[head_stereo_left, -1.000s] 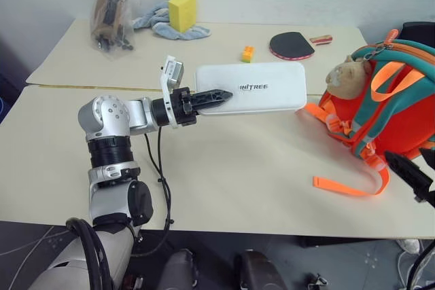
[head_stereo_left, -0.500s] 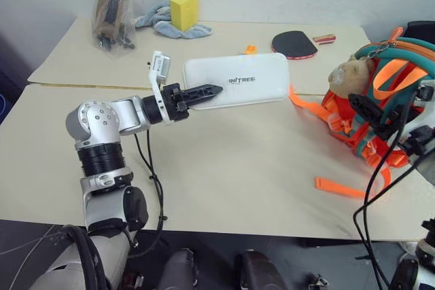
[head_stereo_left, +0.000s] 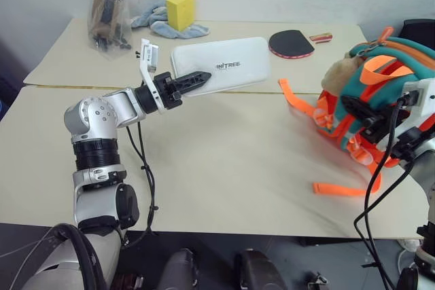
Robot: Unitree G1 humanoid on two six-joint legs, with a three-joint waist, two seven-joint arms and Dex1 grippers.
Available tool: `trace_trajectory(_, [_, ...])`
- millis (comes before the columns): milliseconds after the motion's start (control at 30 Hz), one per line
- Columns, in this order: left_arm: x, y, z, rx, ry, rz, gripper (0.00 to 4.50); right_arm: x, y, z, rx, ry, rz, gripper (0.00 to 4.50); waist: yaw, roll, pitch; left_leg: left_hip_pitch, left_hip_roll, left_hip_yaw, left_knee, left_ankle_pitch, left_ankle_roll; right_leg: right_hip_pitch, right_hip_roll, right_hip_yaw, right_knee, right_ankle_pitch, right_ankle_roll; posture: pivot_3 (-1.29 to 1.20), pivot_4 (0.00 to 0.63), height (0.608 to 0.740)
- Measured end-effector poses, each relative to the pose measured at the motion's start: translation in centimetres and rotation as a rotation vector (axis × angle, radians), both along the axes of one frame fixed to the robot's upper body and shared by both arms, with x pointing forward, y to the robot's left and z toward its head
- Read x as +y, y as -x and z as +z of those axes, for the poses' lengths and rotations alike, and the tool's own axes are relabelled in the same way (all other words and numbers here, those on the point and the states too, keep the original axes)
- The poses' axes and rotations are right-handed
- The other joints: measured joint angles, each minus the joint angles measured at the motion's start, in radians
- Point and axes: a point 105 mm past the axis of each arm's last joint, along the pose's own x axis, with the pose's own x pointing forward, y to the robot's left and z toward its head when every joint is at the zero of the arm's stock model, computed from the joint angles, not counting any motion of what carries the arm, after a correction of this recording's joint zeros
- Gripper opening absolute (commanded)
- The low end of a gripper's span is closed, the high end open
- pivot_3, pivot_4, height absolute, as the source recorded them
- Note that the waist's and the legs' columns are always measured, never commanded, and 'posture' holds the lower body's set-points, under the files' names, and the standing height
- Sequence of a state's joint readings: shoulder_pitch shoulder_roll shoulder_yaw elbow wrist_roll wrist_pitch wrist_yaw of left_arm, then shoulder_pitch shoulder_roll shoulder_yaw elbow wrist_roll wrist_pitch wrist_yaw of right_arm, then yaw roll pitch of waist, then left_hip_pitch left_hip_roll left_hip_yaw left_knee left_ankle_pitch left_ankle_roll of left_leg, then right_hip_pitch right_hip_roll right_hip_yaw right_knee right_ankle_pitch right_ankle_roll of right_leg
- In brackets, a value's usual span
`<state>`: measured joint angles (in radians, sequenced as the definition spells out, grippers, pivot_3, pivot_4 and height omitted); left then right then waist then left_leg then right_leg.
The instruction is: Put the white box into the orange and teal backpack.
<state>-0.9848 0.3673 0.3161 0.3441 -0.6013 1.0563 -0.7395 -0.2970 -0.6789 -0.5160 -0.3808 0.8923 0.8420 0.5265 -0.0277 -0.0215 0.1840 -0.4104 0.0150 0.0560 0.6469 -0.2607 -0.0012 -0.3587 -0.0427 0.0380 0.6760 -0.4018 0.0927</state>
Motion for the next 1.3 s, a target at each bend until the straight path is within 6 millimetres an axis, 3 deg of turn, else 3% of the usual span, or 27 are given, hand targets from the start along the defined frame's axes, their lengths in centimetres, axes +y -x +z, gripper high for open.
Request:
trace_trajectory(100, [-0.2,0.5,1.2,-0.137,0.003,-0.032,1.35,2.2,2.1,0.5,0.014,0.06,0.144,0.02,0.002,0.0,0.0,-0.002,0.0,-0.001,0.0,0.0,0.0,0.0,-0.001,-0.001,-0.001,0.0,0.0,0.0,0.15,0.74])
trace_trajectory(233, [-0.4,1.9,3.0,-0.279,0.031,-0.125,1.35,5.2,6.2,0.5,0.094,0.102,0.418,0.02,0.0,-0.001,0.0,-0.003,0.0,-0.002,0.001,-0.001,0.002,0.001,-0.001,-0.002,-0.003,0.0,0.0,0.0,0.15,0.74])
trace_trajectory(400, [-0.7,3.1,4.0,-0.345,0.063,-0.212,1.35,5.6,10.1,3.1,0.123,0.094,0.585,0.02,0.002,-0.002,0.001,-0.002,0.0,-0.004,0.002,-0.002,0.003,0.003,-0.001,-0.004,-0.004,0.0,0.0,0.0,0.15,0.74])
trace_trajectory(500, [-0.8,4.5,4.5,-0.384,0.078,-0.315,1.35,5.3,11.7,3.6,0.178,0.09,0.625,0.02,0.002,-0.003,0.002,-0.003,0.0,-0.004,0.002,-0.002,0.004,0.003,-0.001,-0.005,-0.006,0.0,0.0,0.0,0.15,0.74])
trace_trajectory(633, [-0.4,5.9,5.2,-0.423,0.08,-0.416,1.35,4.2,12.8,3.5,0.234,0.083,0.616,0.02,0.003,-0.004,0.002,-0.004,0.0,-0.005,0.002,-0.002,0.004,0.004,-0.001,-0.005,-0.007,0.0,0.0,0.0,0.15,0.74])
trace_trajectory(867, [-0.5,7.3,4.6,-0.472,0.013,-0.561,1.35,2.8,12.4,2.6,0.281,0.079,0.547,0.02,0.003,-0.004,0.002,-0.003,0.0,-0.005,0.002,-0.002,0.005,0.005,-0.001,-0.005,-0.008,0.0,0.0,0.0,0.15,0.74])
trace_trajectory(1067, [-1.1,6.2,2.4,-0.554,-0.157,-0.567,1.35,2.3,12.2,1.9,0.291,0.06,0.513,0.02,0.009,-0.004,0.003,-0.003,0.0,-0.006,0.003,-0.002,0.006,0.006,-0.001,-0.005,-0.01,0.001,0.001,0.0,0.15,0.74])
trace_trajectory(1167, [-2.0,5.3,2.6,-0.588,-0.16,-0.55,1.35,2.6,12.7,1.9,0.297,0.058,0.532,0.02,0.023,-0.004,0.003,-0.003,0.0,-0.006,0.003,-0.004,0.009,0.007,-0.001,-0.005,-0.011,0.001,0.002,0.0,0.15,0.74])
trace_trajectory(1300, [-1.9,4.9,2.9,-0.605,-0.175,-0.541,1.35,2.9,13.5,2.0,0.297,0.062,0.553,0.02,0.026,-0.005,0.003,-0.005,0.0,-0.006,0.003,-0.004,0.009,0.007,-0.001,-0.005,-0.014,0.001,0.002,0.0,0.15,0.74])
